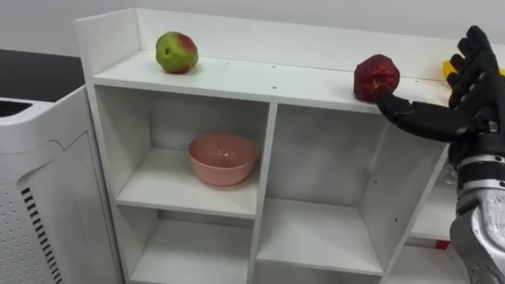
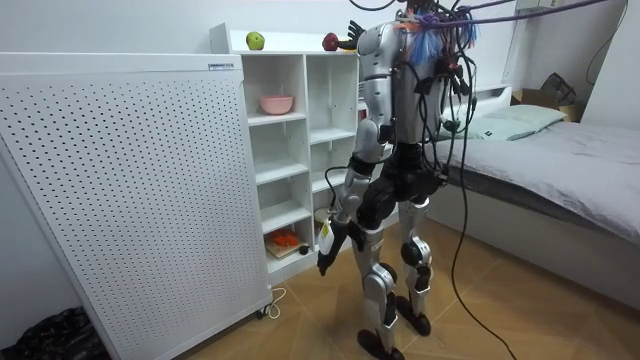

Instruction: Arrange fruit in the closet

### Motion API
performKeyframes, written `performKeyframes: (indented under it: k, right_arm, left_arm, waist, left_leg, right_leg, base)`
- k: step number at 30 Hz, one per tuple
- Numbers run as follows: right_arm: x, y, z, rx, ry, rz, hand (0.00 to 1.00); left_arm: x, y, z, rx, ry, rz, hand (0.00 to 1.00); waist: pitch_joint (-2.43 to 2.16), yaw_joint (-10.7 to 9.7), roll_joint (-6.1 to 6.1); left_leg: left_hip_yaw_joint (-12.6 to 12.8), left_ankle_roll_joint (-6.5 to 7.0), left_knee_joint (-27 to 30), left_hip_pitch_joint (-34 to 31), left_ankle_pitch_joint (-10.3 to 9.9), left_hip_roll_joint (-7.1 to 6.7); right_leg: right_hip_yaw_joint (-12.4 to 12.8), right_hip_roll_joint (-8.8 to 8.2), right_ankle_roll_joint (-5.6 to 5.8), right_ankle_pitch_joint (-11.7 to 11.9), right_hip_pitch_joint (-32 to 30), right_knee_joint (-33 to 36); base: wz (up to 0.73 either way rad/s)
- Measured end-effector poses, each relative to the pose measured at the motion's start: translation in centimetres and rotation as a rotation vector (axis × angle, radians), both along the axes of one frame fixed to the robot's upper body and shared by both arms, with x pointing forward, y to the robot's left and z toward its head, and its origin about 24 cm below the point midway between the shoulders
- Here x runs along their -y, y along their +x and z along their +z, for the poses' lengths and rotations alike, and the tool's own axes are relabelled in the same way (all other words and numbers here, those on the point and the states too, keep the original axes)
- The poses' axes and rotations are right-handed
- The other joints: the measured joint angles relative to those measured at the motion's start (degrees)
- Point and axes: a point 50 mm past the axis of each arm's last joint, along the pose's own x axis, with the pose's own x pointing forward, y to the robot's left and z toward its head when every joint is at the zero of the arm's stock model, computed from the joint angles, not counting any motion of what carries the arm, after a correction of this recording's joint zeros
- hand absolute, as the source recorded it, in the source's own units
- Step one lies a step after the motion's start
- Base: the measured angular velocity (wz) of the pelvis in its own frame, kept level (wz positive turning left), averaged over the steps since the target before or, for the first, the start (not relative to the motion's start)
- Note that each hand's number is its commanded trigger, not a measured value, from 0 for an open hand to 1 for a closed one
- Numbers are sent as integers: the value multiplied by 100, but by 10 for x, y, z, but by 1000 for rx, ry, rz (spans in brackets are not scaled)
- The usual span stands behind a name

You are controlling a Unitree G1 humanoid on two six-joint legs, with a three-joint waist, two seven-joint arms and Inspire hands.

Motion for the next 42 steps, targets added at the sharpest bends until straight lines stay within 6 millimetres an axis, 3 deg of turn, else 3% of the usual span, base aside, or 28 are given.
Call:
performKeyframes:
  k: [10, 16, 21, 22, 23, 42]
  right_arm:
    - [-5, 2, 0, -19, -67, 47, 0]
    - [-8, 3, -2, -48, -99, 100, 0]
    - [-8, 5, -3, -58, -108, 118, 0]
    - [-8, 5, -3, -58, -113, 123, 68]
    - [-8, 5, -3, -59, -115, 125, 100]
    - [-4, 10, 7, -44, -173, 106, 100]
  left_arm:
    - [-1, 1, 0, 1, -4, -1, 0]
    - [-9, 2, 2, -10, 0, -7, 0]
    - [-10, 1, 2, -19, -10, -9, 0]
    - [-10, 1, 2, -20, -11, -9, 0]
    - [-10, 1, 2, -20, -11, -9, 0]
    - [-12, 8, 3, -32, -32, -17, 0]
  waist:
    - [-3, 116, -9]
    - [6, 120, -163]
    - [-18, 174, -215]
    - [-17, 189, -216]
    - [-17, 205, -217]
    - [31, 223, -225]
  left_leg:
    - [1, -1, 71, -85, 1, 7]
    - [-43, -2, 102, -146, 1, 30]
    - [-74, -2, 100, -148, 1, 43]
    - [-74, -2, 100, -147, 1, 43]
    - [-75, -2, 100, -150, 1, 44]
    - [-78, -4, 62, -163, -1, 47]
  right_leg:
    - [-24, -4, -1, 0, -58, 12]
    - [-49, -3, -1, 0, -81, 7]
    - [-52, -3, -1, 0, -71, 7]
    - [-53, -3, -1, 0, -71, 6]
    - [-53, -3, -1, 0, -70, 5]
    - [-61, 4, -1, 0, -76, 6]
  base:
    - [0]
    - [3]
    - [3]
    - [0]
    - [0]
    - [0]
